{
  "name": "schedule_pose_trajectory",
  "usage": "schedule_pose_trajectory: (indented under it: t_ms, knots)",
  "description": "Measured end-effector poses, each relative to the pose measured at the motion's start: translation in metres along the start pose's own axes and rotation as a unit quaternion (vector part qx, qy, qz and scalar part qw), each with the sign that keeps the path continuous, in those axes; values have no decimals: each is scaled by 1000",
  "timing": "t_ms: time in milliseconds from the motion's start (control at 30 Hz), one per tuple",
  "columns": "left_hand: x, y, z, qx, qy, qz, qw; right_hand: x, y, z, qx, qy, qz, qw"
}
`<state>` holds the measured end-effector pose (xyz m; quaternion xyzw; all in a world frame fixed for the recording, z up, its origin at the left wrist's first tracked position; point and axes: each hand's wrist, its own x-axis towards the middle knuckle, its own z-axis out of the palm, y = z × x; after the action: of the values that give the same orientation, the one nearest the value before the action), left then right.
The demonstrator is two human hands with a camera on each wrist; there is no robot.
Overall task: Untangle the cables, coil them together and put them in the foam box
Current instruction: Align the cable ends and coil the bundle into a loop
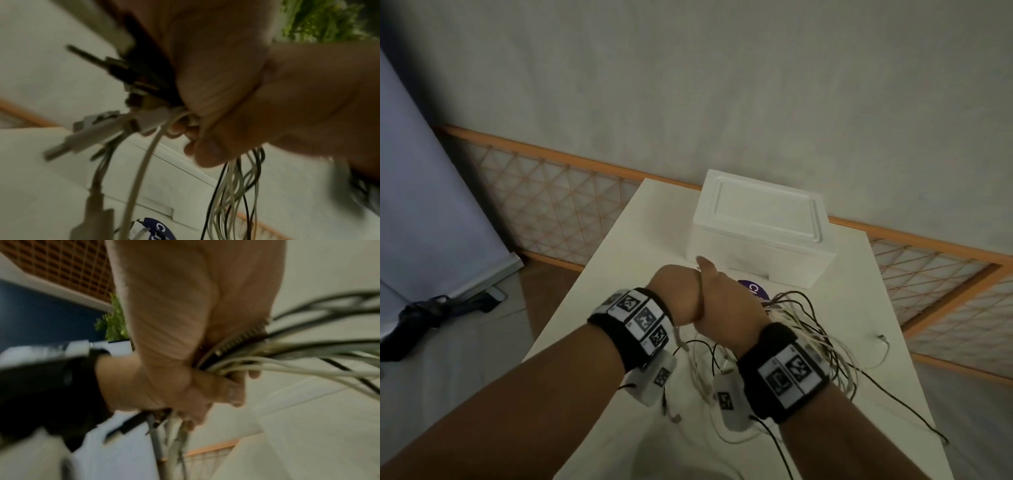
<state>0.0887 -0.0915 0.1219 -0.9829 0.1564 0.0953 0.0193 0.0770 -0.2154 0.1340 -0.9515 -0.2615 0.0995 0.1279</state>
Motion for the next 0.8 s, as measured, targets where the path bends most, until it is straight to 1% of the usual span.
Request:
schedule_pose_trajectory:
  t_ms: [33, 67, 167, 200, 267, 333, 400, 467, 533, 567, 600, 633, 667, 700, 733, 767, 800]
  knots:
    - [0, 0, -1, -13, -13, -10, 1000, 2, 0, 8, 51, 6, 23, 998]
    - [-1, -3, -1, -21, -13, -6, 1000, 4, 2, 15, 65, 10, 34, 997]
    - [-5, -16, 9, -27, 0, 25, 999, 7, 10, 27, 30, -29, 43, 998]
    - [-7, -19, 16, -39, 14, 34, 999, 9, 10, 29, 27, -50, 44, 997]
    - [-9, -25, 30, -86, 68, 44, 993, 13, 11, 32, 17, -92, 44, 995]
    - [-14, -36, 37, -134, 97, 24, 986, 14, 15, 37, 1, -106, 57, 993]
    - [-24, -44, 38, -155, 79, 2, 985, 13, 23, 42, -6, -82, 89, 993]
    - [-36, -41, 39, -190, 41, -15, 981, 13, 30, 44, 17, -41, 124, 991]
    - [-41, -33, 43, -271, -7, -26, 962, 16, 31, 40, 38, 2, 146, 989]
    - [-41, -28, 45, -321, -44, -36, 945, 17, 29, 37, 44, 18, 152, 987]
    - [-39, -23, 48, -385, -103, -51, 916, 19, 27, 35, 49, 33, 155, 986]
    - [-37, -18, 49, -457, -185, -73, 867, 21, 24, 33, 51, 43, 157, 985]
    - [-35, -15, 50, -511, -277, -94, 808, 22, 21, 33, 48, 48, 159, 985]
    - [-33, -15, 52, -531, -365, -106, 757, 23, 19, 33, 44, 51, 162, 985]
    - [-31, -15, 54, -525, -433, -109, 724, 24, 19, 34, 42, 56, 167, 984]
    - [-30, -13, 56, -507, -473, -108, 712, 24, 18, 33, 43, 62, 173, 982]
    - [-30, -11, 57, -492, -488, -110, 713, 23, 19, 32, 48, 66, 179, 980]
